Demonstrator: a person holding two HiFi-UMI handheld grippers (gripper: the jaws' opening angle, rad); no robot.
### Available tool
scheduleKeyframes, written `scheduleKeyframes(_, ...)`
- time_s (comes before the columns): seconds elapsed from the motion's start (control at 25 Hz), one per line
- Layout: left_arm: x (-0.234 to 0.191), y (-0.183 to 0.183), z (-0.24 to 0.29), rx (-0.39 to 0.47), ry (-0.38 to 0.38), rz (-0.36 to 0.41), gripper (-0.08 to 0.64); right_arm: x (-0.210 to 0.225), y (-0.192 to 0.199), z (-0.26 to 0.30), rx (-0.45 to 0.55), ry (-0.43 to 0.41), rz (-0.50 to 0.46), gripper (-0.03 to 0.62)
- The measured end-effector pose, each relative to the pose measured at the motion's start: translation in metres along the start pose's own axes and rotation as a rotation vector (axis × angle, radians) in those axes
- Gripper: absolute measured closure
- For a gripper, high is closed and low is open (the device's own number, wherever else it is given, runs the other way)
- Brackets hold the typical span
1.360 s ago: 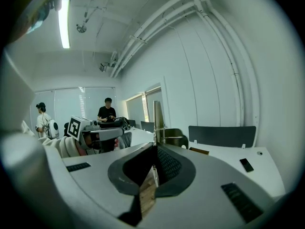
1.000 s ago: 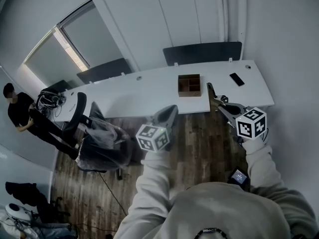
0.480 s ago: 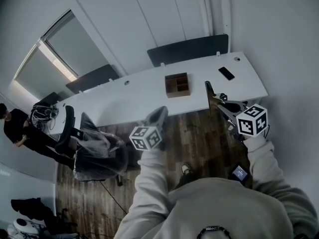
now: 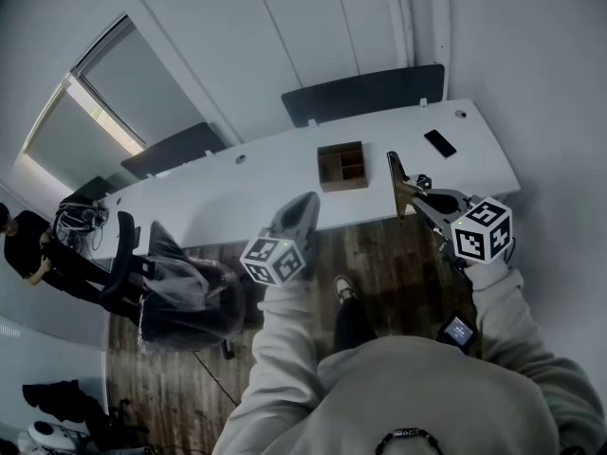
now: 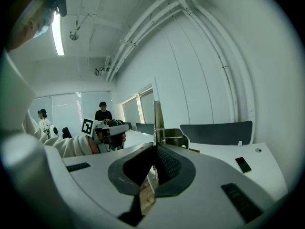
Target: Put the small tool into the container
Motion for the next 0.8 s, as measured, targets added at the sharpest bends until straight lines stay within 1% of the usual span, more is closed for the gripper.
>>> scheduleKeyframes(0.08, -0.026, 0.014, 0.014, -0.024, -0.013, -0.038, 0.563, 0.005, -0.002, 0.015, 0.001, -0.002, -0.009, 0.571)
scheduleKeyframes(0.16, -0.053, 0.023, 0.031, -0.044, -0.067, -0.074, 0.563, 0.016, 0.001, 0.031, -0.005, 0.002, -0.004, 0.571)
scheduleKeyframes(0.24, -0.079, 0.021, 0.049, -0.038, -0.097, -0.082, 0.563, 0.032, 0.001, 0.052, -0.018, 0.008, 0.008, 0.571)
scheduleKeyframes(0.32, -0.104, 0.013, 0.068, -0.021, -0.075, -0.082, 0.563, 0.045, -0.010, 0.075, -0.039, 0.013, -0.002, 0.570)
scheduleKeyframes(0.4, -0.132, 0.008, 0.083, -0.020, -0.047, -0.089, 0.563, 0.055, -0.023, 0.101, -0.055, 0.018, 0.001, 0.571)
scheduleKeyframes(0.44, -0.150, 0.007, 0.090, -0.022, -0.049, -0.105, 0.563, 0.060, -0.029, 0.116, -0.055, 0.017, 0.018, 0.571)
scheduleKeyframes(0.52, -0.192, 0.002, 0.109, -0.018, -0.080, -0.146, 0.563, 0.071, -0.041, 0.149, -0.048, 0.016, 0.052, 0.571)
scheduleKeyframes(0.6, -0.233, -0.012, 0.132, -0.008, -0.089, -0.160, 0.563, 0.085, -0.058, 0.187, -0.055, 0.030, 0.055, 0.571)
scheduleKeyframes(0.68, -0.265, -0.021, 0.153, -0.018, -0.052, -0.150, 0.563, 0.099, -0.071, 0.225, -0.070, 0.036, 0.060, 0.571)
scheduleKeyframes(0.8, -0.309, -0.024, 0.181, -0.048, 0.000, -0.142, 0.563, 0.119, -0.088, 0.275, -0.085, 0.039, 0.062, 0.571)
Point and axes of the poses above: the fingertips, and each gripper's own axes: z forward along the fingers, x to its right, y out of its underside, the point moved 8 cm from there along -z, backward along the fingers
